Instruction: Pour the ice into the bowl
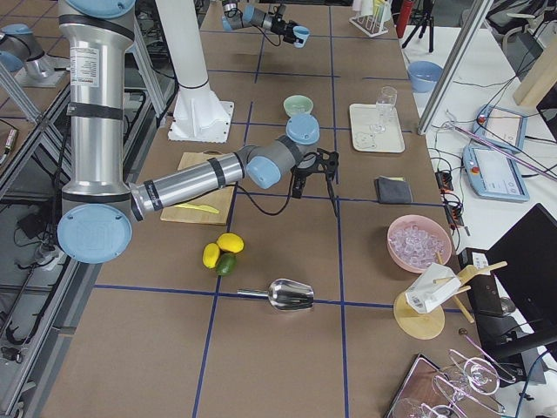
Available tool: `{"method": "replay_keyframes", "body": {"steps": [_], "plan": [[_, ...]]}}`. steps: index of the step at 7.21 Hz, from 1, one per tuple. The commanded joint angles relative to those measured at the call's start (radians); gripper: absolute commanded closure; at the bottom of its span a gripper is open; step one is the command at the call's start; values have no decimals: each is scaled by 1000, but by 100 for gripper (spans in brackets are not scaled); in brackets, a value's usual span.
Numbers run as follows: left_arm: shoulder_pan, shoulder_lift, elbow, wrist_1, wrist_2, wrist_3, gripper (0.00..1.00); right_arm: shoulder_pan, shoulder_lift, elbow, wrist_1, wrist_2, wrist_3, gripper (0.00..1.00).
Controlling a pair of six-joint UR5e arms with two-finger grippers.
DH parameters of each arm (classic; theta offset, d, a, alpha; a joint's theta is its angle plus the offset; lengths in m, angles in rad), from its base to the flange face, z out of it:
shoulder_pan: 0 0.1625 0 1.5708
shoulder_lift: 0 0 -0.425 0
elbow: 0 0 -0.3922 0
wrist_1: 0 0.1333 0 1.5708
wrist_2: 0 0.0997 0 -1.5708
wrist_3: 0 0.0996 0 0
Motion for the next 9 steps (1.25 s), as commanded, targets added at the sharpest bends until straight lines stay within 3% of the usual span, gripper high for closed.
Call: {"method": "replay_keyframes", "body": {"steps": [1, 6, 9], "plan": [[-2, 5, 67, -16, 47, -131, 100, 0, -1, 1, 0, -3, 0, 0], [3, -82, 141, -7, 50, -189, 100, 0, -2, -6, 0, -4, 0, 0], [3, -81, 181, 1, 50, -186, 100, -1, -1, -9, 0, -3, 0, 0]]}}
